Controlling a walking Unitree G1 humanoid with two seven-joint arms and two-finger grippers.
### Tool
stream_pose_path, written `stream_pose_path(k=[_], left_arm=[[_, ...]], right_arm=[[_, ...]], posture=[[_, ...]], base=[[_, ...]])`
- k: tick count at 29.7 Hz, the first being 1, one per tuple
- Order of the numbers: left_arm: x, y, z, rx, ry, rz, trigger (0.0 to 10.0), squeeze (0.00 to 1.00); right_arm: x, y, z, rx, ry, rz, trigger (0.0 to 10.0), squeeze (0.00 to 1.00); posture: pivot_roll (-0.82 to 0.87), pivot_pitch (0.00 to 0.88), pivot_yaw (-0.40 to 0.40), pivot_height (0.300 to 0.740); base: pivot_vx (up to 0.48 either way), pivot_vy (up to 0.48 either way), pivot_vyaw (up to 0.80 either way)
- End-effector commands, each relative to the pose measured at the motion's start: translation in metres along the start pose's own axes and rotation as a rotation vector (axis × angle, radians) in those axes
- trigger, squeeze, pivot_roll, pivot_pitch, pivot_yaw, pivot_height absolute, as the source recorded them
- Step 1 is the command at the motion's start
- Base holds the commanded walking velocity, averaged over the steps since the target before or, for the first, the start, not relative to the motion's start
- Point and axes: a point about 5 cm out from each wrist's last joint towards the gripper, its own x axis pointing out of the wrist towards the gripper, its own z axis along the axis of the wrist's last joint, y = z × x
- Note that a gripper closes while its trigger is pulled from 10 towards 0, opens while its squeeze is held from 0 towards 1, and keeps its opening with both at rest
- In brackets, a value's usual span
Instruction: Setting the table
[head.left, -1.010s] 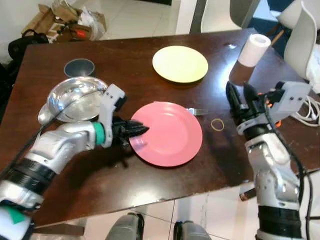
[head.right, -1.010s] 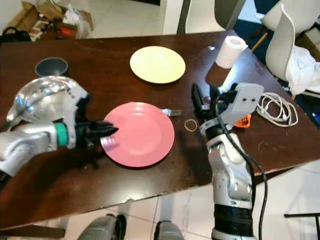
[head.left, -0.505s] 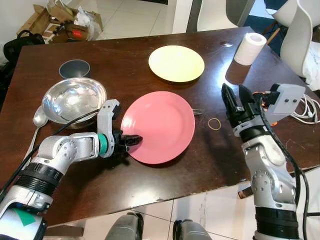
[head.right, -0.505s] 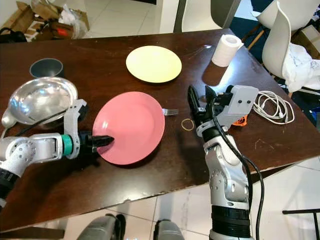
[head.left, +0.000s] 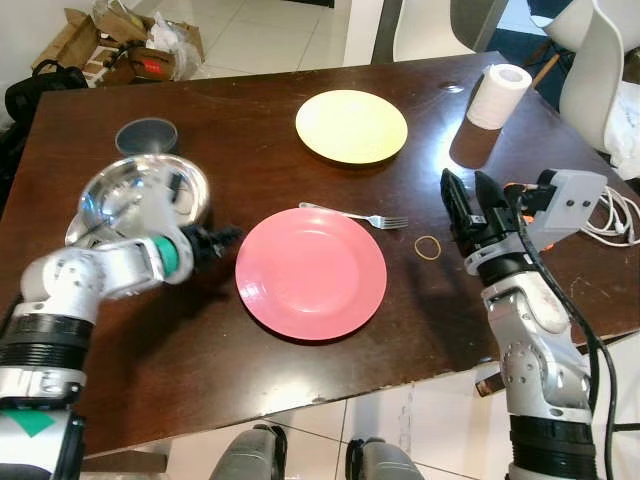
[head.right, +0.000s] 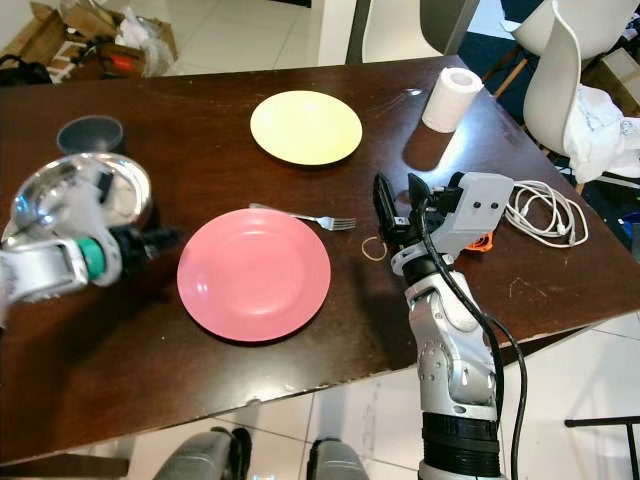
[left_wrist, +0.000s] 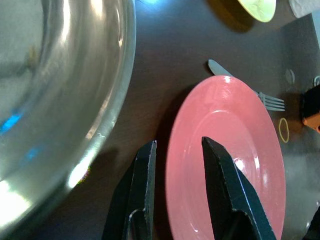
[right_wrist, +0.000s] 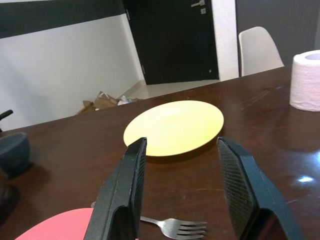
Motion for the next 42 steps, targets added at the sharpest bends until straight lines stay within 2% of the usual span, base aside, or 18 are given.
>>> stream_pose_path(k=[1,7,10,21,28,40,41,42], left_arm=[[-0.001,0.004,-0.001,-0.024,-0.004,0.018,10.0,0.00],[-0.005,0.011,-0.002,-0.013,0.001,0.064,10.0,0.00],[-0.007,0.018,-0.011,-0.002,0.034,0.099,10.0,0.00],[-0.005,0.026,-0.030,-0.020,0.076,0.146,10.0,0.00],[0.005,0.023,-0.042,-0.048,0.089,0.152,10.0,0.00],[0.009,0.019,-0.051,-0.070,0.111,0.134,10.0,0.00],[0.010,0.018,-0.061,-0.061,0.145,0.125,10.0,0.00],[0.010,0.018,-0.061,-0.061,0.145,0.125,10.0,0.00]], right_arm=[[-0.003,0.000,0.000,-0.003,0.002,0.000,10.0,0.00],[-0.002,0.002,0.000,-0.001,0.003,0.004,10.0,0.00],[-0.001,0.001,-0.001,0.000,0.004,0.005,10.0,0.00],[-0.002,0.000,0.000,-0.004,0.006,0.001,10.0,0.00],[-0.002,0.002,-0.001,0.003,0.004,-0.001,10.0,0.00],[-0.003,0.001,0.000,0.000,0.005,-0.004,10.0,0.00],[-0.003,0.001,0.000,0.001,0.004,-0.003,10.0,0.00],[-0.003,0.001,0.000,0.001,0.004,-0.003,10.0,0.00]], posture=[[0.11,0.044,0.045,0.740],[0.11,0.049,0.043,0.740],[0.11,0.051,0.043,0.740],[0.10,0.057,0.039,0.740],[0.10,0.057,0.049,0.740],[0.10,0.063,0.048,0.740],[0.10,0.063,0.048,0.740],[0.10,0.063,0.048,0.740]], base=[[0.000,0.000,0.00],[0.000,0.000,0.00],[0.000,0.000,0.00],[0.000,0.000,0.00],[0.000,0.000,0.00],[0.000,0.000,0.00],[0.000,0.000,0.00],[0.000,0.000,0.00]])
